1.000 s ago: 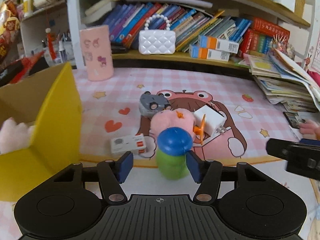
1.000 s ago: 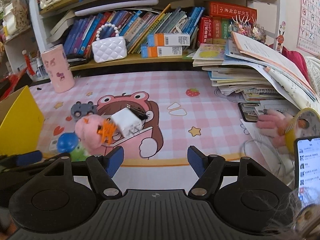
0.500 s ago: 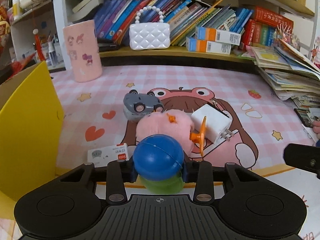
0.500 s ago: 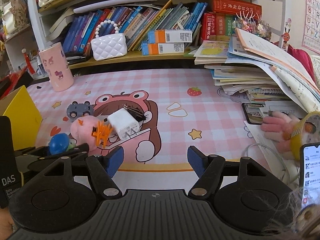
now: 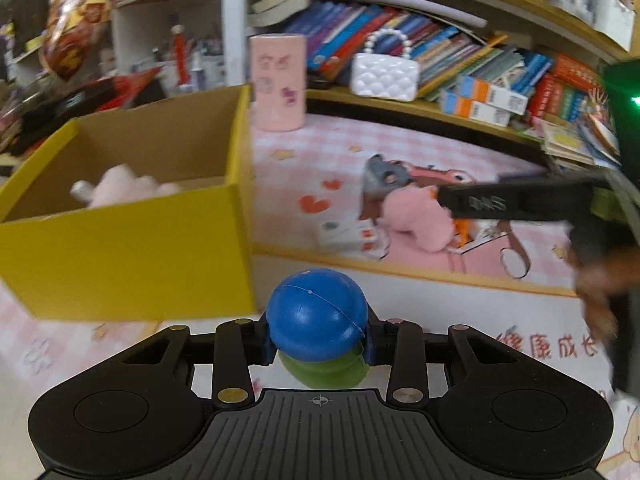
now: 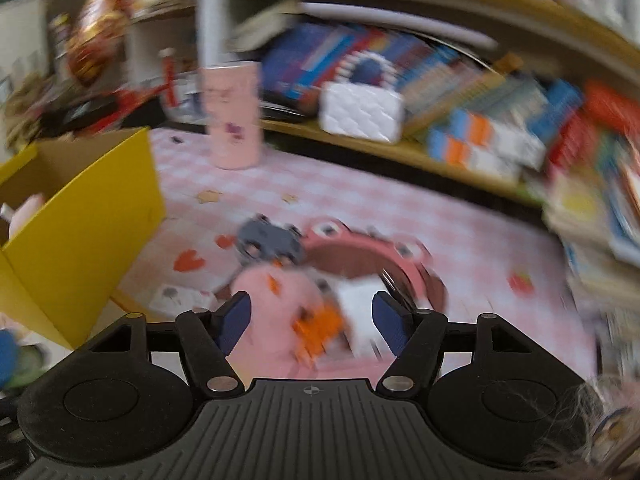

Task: Organize objects
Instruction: 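Grasp the green figure with blue cap with the left tool while the right tool reaches the pink toy, then carry the green figure and pink plush chick with both tools over the yellow box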

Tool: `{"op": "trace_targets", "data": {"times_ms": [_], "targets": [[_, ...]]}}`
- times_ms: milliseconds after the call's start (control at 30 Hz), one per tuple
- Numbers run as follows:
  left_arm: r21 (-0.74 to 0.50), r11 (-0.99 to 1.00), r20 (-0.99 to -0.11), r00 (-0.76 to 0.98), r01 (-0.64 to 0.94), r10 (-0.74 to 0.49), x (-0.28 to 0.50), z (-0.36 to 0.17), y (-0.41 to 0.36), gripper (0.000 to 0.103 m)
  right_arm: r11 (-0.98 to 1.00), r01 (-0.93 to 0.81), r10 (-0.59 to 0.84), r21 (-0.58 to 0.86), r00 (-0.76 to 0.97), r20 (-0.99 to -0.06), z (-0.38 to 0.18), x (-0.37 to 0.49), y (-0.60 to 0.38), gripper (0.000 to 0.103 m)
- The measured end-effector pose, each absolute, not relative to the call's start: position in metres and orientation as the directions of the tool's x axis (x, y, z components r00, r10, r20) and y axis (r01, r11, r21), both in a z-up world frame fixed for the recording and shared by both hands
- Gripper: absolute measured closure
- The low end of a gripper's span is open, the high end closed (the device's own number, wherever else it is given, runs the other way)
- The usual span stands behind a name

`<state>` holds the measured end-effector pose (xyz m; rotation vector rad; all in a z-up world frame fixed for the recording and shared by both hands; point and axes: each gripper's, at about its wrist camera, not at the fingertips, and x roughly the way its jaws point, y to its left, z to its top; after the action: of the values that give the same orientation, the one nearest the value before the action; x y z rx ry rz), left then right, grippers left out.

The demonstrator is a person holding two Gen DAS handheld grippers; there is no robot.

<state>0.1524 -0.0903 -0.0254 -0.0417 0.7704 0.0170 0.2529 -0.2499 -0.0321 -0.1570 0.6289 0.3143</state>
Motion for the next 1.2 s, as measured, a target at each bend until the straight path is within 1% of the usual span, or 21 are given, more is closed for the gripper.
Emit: {"op": "trace_targets", "data": {"times_ms": [33,67,100,167,233,300,367,400,567,900,1000,1200], "targets": [[-0.024,0.999,-0.695,0.719,-0.043,0.014,0.149,-0.024,-0.089,0.067,0.929,-0.362,0.245,-0.079,0.760,-0.602,-0.035,0.261,-0.242,0.040],[-0.023,0.998,-0.692,0.721,-0.058,0.026,0.146,-0.022,-0.086,0.067,0.918,-0.383,0.245,-0.104,0.752,-0.612,-0.038,0.268,-0.236,0.043],[-0.029,0.997,-0.689,0.724,-0.074,0.034,0.143,-0.020,-0.084,0.067,0.909,-0.397,0.237,-0.126,0.742,-0.627,-0.042,0.276,-0.230,0.045],[-0.037,0.994,-0.681,0.730,-0.100,0.048,0.136,-0.017,-0.078,0.067,0.892,-0.424,0.218,-0.158,0.709,-0.670,-0.052,0.290,-0.222,0.045],[-0.041,0.992,-0.678,0.732,-0.122,0.063,0.131,-0.015,-0.074,0.067,0.883,-0.442,0.209,-0.160,0.673,-0.709,-0.063,0.299,-0.217,0.045],[-0.049,0.989,-0.679,0.731,-0.142,0.072,0.127,-0.014,-0.068,0.067,0.884,-0.443,0.199,-0.152,0.649,-0.734,-0.072,0.304,-0.217,0.051],[-0.058,0.986,-0.680,0.729,-0.158,0.077,0.124,-0.015,-0.065,0.067,0.896,-0.428,0.212,-0.121,0.649,-0.731,-0.073,0.303,-0.222,0.055],[-0.063,0.985,-0.681,0.729,-0.162,0.076,0.121,-0.016,-0.063,0.067,0.902,-0.417,0.213,-0.110,0.652,-0.727,-0.071,0.301,-0.223,0.055],[-0.089,0.983,-0.675,0.736,-0.158,0.058,0.116,-0.018,-0.054,0.067,0.931,-0.363,0.232,-0.042,0.676,-0.699,-0.054,0.266,-0.232,0.055],[-0.125,0.990,-0.662,0.749,-0.069,-0.032,0.103,-0.019,-0.030,0.067,0.950,-0.286,0.284,0.121,0.640,-0.714,-0.025,0.171,-0.213,0.055],[-0.120,0.992,-0.654,0.755,-0.037,-0.051,0.094,-0.018,-0.021,0.067,0.949,-0.284,0.293,0.136,0.633,-0.717,-0.022,0.143,-0.195,0.055],[-0.120,0.992,-0.648,0.759,-0.027,-0.058,0.071,-0.016,0.011,0.067,0.948,-0.300,0.282,0.108,0.632,-0.722,-0.021,0.116,-0.156,0.055]]}}
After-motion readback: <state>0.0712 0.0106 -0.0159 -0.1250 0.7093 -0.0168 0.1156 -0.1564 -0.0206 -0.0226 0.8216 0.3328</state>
